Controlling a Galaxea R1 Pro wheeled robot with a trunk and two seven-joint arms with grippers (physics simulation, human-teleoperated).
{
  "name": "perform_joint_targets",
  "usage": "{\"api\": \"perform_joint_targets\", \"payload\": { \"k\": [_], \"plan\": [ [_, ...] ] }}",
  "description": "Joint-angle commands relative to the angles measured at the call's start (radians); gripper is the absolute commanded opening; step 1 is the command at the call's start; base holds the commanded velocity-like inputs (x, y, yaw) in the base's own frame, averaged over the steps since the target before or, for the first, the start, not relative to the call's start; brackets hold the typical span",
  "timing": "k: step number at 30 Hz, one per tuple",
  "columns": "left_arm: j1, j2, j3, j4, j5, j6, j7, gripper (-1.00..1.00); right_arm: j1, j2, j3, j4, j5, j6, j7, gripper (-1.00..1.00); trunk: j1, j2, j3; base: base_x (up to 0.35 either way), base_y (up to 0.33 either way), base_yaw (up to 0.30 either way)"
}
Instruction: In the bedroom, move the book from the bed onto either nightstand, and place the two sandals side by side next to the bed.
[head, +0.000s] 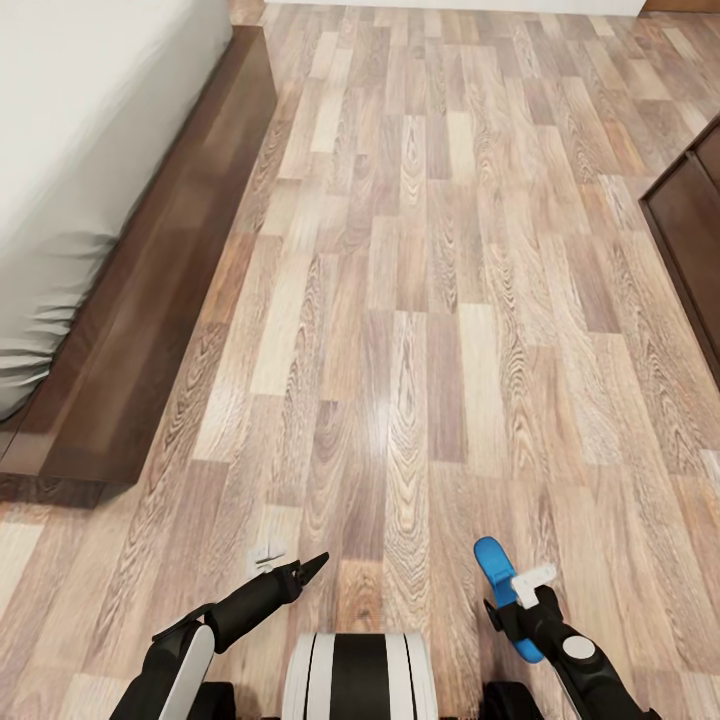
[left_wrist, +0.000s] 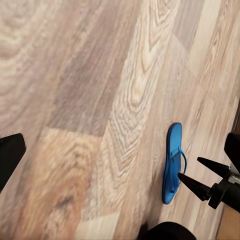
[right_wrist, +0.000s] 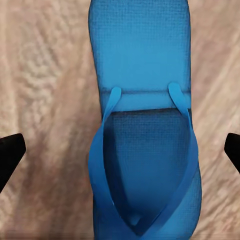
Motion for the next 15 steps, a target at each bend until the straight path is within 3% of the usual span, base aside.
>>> {"api": "perform_joint_targets", "payload": {
  "k": [1,7,10,15],
  "plan": [
    [0.000,-0.001,0.003,0.000,0.006,0.008,-0.003,1.00,0.000,0.000,-0.003,-0.002,0.010,0.004,0.008,1.00,0.000,0.000,-0.005,0.000,0.000,0.000],
    [0.000,-0.001,0.003,0.000,0.006,0.008,-0.003,1.00,0.000,0.000,-0.021,-0.007,0.010,0.004,0.006,1.00,0.003,-0.002,-0.028,0.000,0.000,0.000],
    [0.000,-0.001,0.002,0.000,0.006,0.008,-0.003,1.00,0.000,0.001,-0.074,-0.009,0.010,0.004,0.006,1.00,0.003,-0.002,-0.028,0.000,0.000,0.000],
    [0.000,-0.001,0.001,0.000,0.006,0.008,-0.003,1.00,0.000,0.002,-0.095,-0.009,0.010,0.004,0.006,1.00,0.003,-0.002,-0.028,0.000,0.000,0.000]
  ]
}}
